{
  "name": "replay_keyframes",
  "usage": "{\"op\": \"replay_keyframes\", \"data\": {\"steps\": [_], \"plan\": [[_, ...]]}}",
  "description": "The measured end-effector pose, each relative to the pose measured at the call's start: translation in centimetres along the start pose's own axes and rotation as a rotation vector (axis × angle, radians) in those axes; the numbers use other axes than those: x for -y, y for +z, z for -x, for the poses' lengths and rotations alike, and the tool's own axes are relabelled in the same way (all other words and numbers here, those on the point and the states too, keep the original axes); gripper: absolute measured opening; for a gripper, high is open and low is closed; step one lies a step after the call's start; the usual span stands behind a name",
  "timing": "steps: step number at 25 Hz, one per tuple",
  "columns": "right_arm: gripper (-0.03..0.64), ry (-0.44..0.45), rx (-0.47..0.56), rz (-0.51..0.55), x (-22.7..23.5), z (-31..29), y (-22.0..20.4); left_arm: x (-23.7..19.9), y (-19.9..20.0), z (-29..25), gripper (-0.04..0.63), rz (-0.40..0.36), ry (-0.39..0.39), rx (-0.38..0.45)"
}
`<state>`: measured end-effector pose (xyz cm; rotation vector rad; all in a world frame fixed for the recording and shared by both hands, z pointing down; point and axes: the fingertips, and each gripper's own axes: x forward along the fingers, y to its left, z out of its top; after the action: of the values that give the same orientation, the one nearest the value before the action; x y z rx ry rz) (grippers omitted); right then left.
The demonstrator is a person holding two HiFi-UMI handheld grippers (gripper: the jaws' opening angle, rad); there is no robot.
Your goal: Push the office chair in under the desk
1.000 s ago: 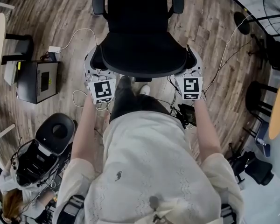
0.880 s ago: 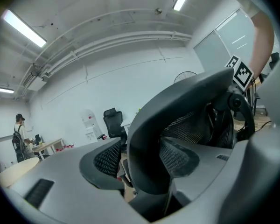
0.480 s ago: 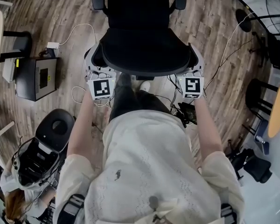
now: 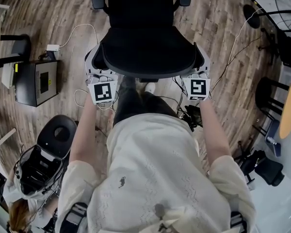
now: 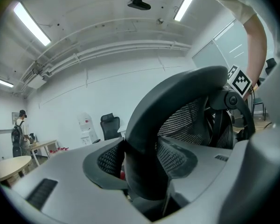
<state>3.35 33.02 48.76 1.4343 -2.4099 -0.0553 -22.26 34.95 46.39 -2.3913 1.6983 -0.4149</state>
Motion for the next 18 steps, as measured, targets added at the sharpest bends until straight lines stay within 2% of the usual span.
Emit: {"op": "replay_keyframes", "data": {"steps": [6,18], "plan": [[0.273,-0.003,-0.006,-0.01,0.1,-0.1,-0.2,0.0,-0.3,-0.2,0.236,-0.015,-0.005,-0.01],[0.268,-0.007,-0.016,-0.013,0.3,-1.0,-0.3,-0.7,-0.6,-1.2,0.233,0.011,-0.022,-0.019]]}}
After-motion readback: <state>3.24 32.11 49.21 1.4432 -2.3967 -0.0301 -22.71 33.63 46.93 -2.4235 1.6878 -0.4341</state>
